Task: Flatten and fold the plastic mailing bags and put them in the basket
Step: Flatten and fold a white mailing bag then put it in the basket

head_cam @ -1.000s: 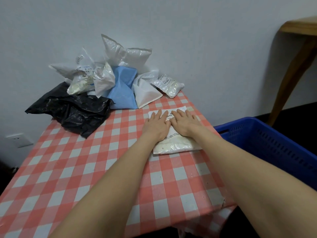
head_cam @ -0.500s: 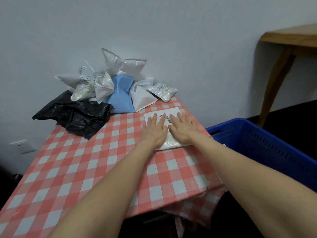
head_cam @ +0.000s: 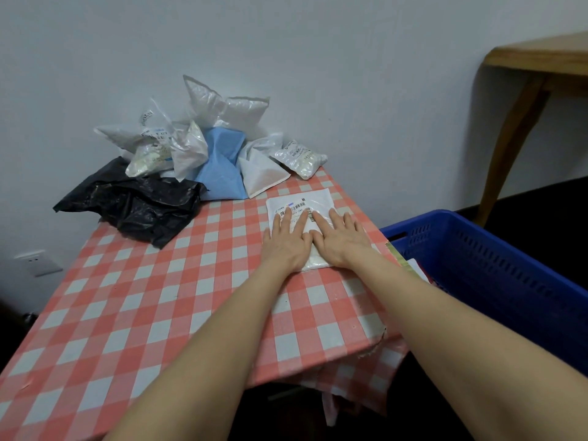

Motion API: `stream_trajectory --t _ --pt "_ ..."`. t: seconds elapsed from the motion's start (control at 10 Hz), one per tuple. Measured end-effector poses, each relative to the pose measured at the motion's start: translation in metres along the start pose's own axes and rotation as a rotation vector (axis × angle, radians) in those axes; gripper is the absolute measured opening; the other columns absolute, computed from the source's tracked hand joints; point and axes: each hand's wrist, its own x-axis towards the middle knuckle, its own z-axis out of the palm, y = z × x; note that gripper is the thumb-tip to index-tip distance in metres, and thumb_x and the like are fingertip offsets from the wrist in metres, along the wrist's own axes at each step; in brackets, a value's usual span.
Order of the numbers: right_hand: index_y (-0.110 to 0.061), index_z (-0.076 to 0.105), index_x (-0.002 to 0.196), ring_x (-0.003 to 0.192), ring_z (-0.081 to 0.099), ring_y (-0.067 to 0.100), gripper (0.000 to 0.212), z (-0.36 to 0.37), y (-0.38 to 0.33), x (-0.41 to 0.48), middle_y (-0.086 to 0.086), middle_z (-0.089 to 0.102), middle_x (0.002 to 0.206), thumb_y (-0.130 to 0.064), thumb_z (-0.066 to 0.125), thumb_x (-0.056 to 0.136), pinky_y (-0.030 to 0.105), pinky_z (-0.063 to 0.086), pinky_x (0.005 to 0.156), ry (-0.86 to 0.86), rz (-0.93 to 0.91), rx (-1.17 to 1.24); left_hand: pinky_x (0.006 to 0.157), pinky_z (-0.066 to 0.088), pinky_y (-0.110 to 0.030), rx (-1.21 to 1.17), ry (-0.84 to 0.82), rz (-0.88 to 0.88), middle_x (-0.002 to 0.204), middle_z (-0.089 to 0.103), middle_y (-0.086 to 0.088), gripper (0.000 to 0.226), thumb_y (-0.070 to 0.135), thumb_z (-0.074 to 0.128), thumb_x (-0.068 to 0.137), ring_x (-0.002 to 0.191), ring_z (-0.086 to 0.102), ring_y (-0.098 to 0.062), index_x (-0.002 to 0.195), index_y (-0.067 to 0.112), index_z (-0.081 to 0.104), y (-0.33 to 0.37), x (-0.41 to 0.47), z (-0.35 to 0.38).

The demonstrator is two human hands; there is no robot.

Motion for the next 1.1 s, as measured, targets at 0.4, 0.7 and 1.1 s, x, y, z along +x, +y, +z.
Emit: stream_trajectory --t 0.4,0.7,1.1 --pt "-0.036 -0.001 0.153 0.148 -0.006 0.031 0.056 0.0 0.0006 0.0011 0.002 -0.005 0.162 -0.051 0.009 0.1 0.044 -0.004 0.12 -0.006 0.002 -0.015 0.12 -0.001 -0.046 0.042 -0.039 -0.009 0.16 -0.01 -0.001 0.053 0.041 0.011 0.101 0.147 -0.011 -0.022 0.151 0.035 -0.003 0.0002 0.0015 -0.0011" --pt "-0.036 0.003 0.153 0.148 -0.005 0.031 0.055 0.0 -0.0005 0.0015 0.003 -0.004 0.162 -0.05 0.011 0.1 0.045 -0.003 0.12 -0.005 0.0 0.0 0.12 0.002 -0.046 0.045 -0.045 -0.017 0.161 -0.005 -0.001 0.052 0.041 0.013 0.101 0.148 -0.006 -0.023 0.152 0.035 0.002 0.0006 0.0023 -0.0029" --pt "-0.037 -0.002 0.153 0.148 -0.007 0.032 0.056 0.0001 0.0001 0.0043 0.003 -0.008 0.162 -0.052 0.009 0.1 0.046 -0.003 0.12 -0.015 -0.001 0.008 0.119 -0.002 -0.046 0.026 -0.078 -0.026 0.16 -0.01 0.0 0.052 0.042 0.012 0.102 0.147 -0.01 -0.022 0.151 0.037 -0.003 0.0007 0.0045 -0.0028"
